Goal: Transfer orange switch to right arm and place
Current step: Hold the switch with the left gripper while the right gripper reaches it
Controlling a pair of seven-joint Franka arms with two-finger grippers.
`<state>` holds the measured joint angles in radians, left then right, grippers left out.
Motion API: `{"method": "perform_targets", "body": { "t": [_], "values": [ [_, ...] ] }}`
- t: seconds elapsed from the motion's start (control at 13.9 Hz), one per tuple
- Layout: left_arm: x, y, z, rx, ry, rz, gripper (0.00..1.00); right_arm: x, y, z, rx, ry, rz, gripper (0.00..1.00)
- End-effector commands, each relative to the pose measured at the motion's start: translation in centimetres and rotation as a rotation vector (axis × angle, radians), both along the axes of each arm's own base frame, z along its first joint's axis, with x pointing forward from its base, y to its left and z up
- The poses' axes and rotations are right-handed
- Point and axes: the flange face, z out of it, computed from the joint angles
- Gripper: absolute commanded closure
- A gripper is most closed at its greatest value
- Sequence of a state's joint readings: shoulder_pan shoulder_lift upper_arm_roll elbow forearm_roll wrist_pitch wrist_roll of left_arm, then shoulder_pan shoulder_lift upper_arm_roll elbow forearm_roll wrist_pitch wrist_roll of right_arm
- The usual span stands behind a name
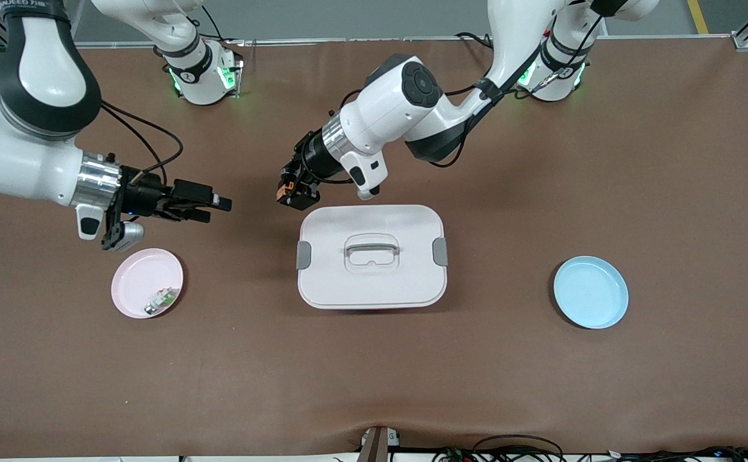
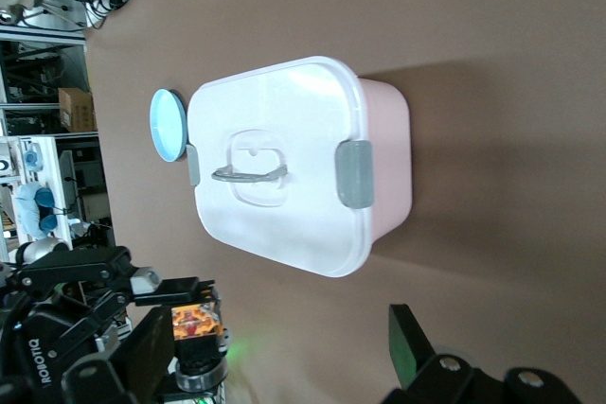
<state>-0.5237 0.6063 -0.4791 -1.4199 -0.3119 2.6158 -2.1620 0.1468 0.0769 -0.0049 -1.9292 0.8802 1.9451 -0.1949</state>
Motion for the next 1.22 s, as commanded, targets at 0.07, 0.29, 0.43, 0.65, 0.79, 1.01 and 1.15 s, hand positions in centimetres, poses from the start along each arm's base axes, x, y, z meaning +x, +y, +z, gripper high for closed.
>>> {"method": "perform_targets", "body": {
  "t": [0.07, 0.29, 0.43, 0.65, 0.79, 1.01, 1.15],
  "values": [
    [0.1, -0.1, 0.6, -0.009, -0.010, 0.022, 0.68, -3.1, 2.4, 1.0, 0.055, -0.036, -0.028, 0.00],
    [0.1, 0.0, 0.7, -0.010, -0.011, 0.023, 0.68, -4.3, 4.3, 0.7, 0.038, -0.061, -0.027, 0.00],
    [0.1, 0.0, 0.8, -0.011, -0.012, 0.023, 0.68, -4.8, 5.8, 0.3, 0.025, -0.076, -0.027, 0.00],
    [0.1, 0.0, 0.8, -0.011, -0.012, 0.023, 0.68, -5.5, 7.7, -0.7, 0.005, -0.087, -0.035, 0.00],
    [0.1, 0.0, 0.8, -0.011, -0.012, 0.023, 0.68, -5.8, 8.3, -1.0, 0.000, -0.083, -0.036, 0.00],
    [0.2, 0.0, 0.9, -0.009, -0.017, 0.023, 0.68, -5.8, 8.6, -1.2, -0.005, -0.087, -0.039, 0.00],
    [0.3, 0.1, 0.9, -0.009, -0.017, 0.025, 0.68, -6.0, 8.7, -1.5, -0.009, -0.086, -0.041, 0.00]
  ]
}}
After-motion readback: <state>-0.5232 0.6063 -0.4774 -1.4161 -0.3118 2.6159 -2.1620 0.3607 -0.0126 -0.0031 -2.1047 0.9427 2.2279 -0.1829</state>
